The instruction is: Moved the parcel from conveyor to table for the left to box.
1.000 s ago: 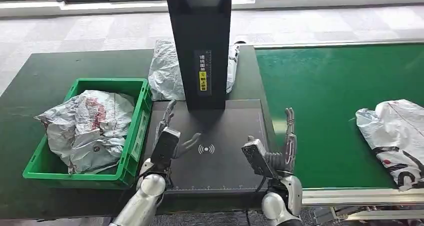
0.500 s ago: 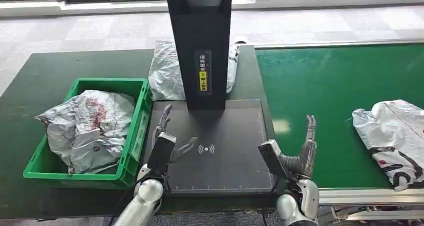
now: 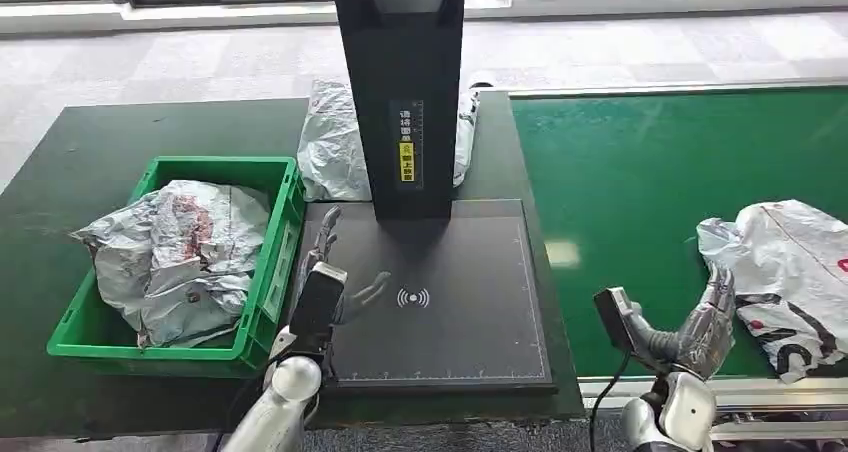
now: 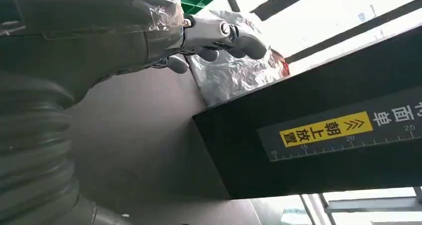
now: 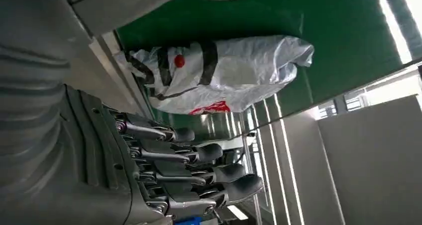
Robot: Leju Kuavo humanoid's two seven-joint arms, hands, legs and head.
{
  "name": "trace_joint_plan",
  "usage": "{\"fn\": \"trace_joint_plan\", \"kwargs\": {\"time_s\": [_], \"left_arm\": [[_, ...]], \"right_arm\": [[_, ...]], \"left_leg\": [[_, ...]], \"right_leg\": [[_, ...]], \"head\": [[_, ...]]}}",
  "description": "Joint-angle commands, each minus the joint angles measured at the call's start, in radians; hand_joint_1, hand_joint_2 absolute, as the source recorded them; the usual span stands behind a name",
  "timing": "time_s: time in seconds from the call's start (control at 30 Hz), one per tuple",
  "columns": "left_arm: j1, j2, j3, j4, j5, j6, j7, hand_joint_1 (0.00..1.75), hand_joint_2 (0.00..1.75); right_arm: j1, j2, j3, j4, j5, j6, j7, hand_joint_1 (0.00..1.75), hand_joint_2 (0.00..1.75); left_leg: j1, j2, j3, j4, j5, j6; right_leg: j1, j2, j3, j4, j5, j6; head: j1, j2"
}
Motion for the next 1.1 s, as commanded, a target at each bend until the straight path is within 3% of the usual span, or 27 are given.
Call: {"fn": "trace_joint_plan", "kwargs": {"time_s": [0.03,0.23,0.57,1.1], "left_arm": [[-0.049,0.015,0.016,0.069,0.007,-0.007,0.005,0.0,1.75],[-0.049,0.015,0.016,0.069,0.007,-0.007,0.005,0.0,1.75],[-0.079,0.014,-0.01,0.086,0.026,-0.025,-0.009,0.0,1.75],[-0.062,0.027,-0.006,0.053,0.044,-0.024,0.008,0.0,1.75]], "right_arm": [[-0.06,-0.027,-0.108,0.135,0.005,0.0,0.0,0.0,1.75],[-0.06,-0.027,-0.108,0.135,0.005,0.0,0.0,0.0,1.75],[-0.122,-0.097,-0.129,0.342,0.096,0.049,0.123,0.0,1.75],[-0.115,-0.071,-0.132,0.272,0.133,0.105,0.134,0.0,1.75]], "left_leg": [[0.0,0.0,0.002,-0.001,0.0,0.0],[0.0,-0.001,0.002,-0.001,0.0,0.0],[0.0,-0.001,0.001,0.0,0.0,0.0],[-0.001,-0.001,0.002,-0.001,0.0,0.0]], "right_leg": [[0.0,0.003,0.002,-0.002,0.0,0.0],[0.0,0.002,0.001,-0.001,0.0,0.0],[-0.001,0.001,0.001,-0.001,0.0,0.0],[-0.001,0.003,0.001,-0.001,0.0,0.0]], "head": [[0.0,0.0],[0.0,0.0],[0.0,0.0],[0.0,0.0]]}}
